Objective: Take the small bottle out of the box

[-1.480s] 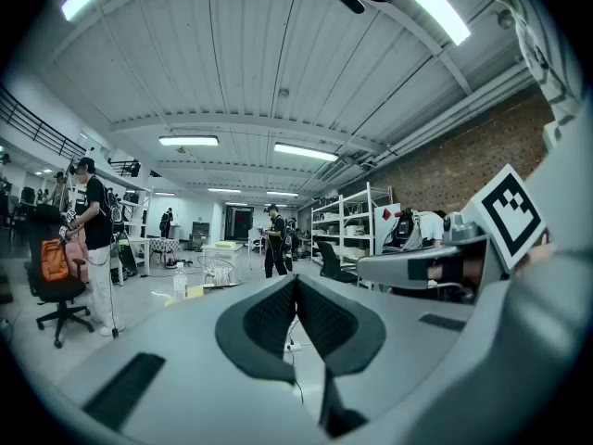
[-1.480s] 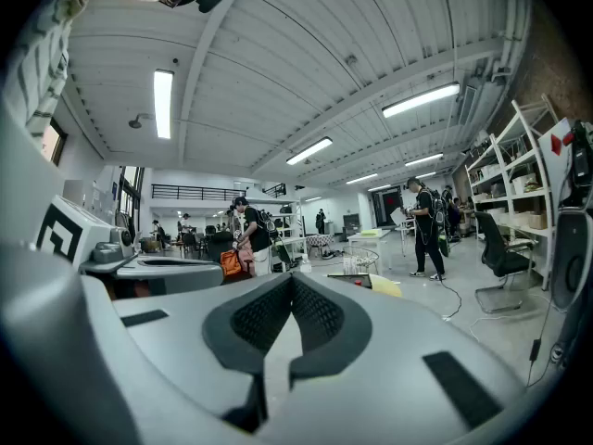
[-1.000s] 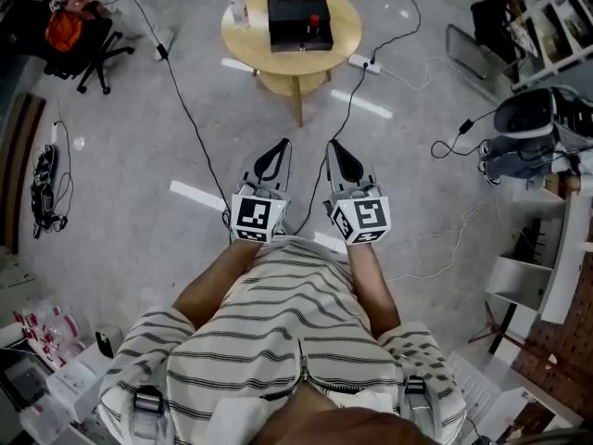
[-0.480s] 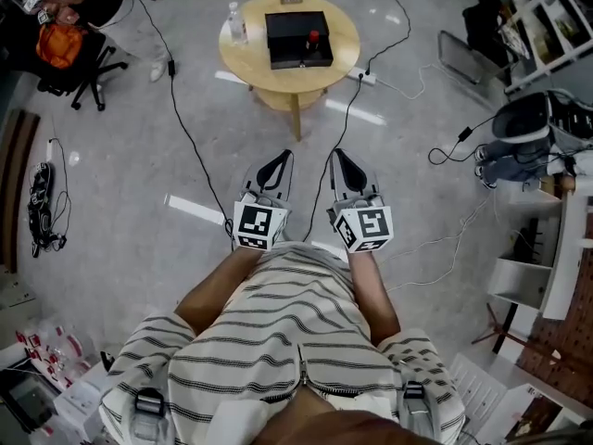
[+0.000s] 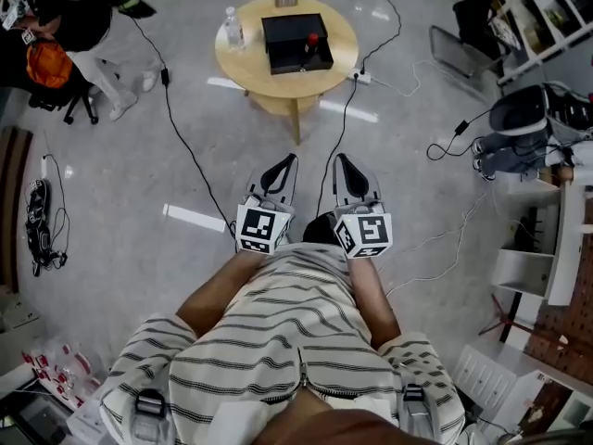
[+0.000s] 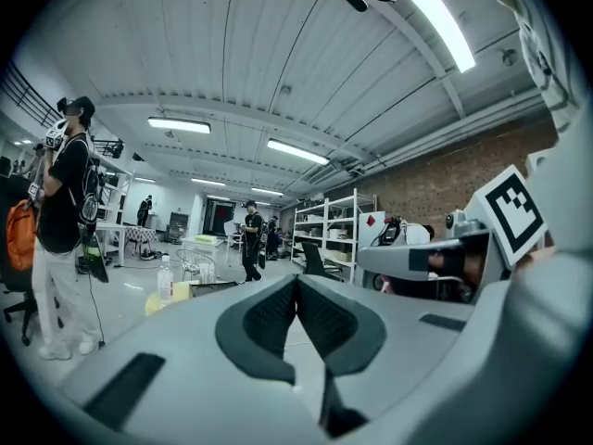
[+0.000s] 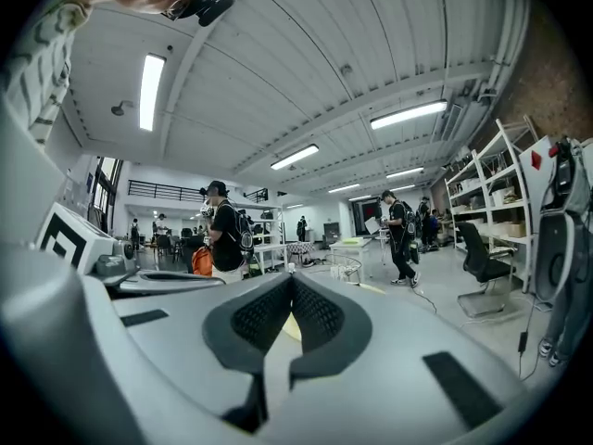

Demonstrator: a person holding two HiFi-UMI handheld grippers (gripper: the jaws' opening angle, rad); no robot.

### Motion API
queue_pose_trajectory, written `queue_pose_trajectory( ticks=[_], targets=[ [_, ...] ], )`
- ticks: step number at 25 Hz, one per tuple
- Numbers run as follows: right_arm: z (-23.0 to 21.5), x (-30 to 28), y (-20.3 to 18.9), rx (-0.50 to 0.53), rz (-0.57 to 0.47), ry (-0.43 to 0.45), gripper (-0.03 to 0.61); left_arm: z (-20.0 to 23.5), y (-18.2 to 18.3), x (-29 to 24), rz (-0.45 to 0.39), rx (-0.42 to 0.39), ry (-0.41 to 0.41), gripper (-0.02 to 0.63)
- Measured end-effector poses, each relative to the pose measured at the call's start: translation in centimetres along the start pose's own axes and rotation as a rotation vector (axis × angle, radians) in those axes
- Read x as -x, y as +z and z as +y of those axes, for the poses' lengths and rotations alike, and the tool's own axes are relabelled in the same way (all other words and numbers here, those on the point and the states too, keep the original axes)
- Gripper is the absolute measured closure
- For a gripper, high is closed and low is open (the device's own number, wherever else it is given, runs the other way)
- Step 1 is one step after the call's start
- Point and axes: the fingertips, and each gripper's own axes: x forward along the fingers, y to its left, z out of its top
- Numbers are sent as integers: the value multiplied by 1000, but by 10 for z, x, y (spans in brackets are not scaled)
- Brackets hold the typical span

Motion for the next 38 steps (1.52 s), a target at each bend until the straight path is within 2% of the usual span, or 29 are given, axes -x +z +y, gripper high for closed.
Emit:
queue_pose_trajectory(
  ticks=[12,18,31,38],
  targets=[
    [-12,-14,-7,-2,17,-21,560,9,-10,-19,26,9,-13,592],
    [-31,-36,-8,3,15,-3,560,12,-12,-44,32,-27,0,592],
    [-83,-105,-5,-23,42,62,560,41,-11,-123,64,-27,61,592],
    [-132,-145,6,-19,48,98,560,47,0,-184,71,-35,94,592]
  ],
)
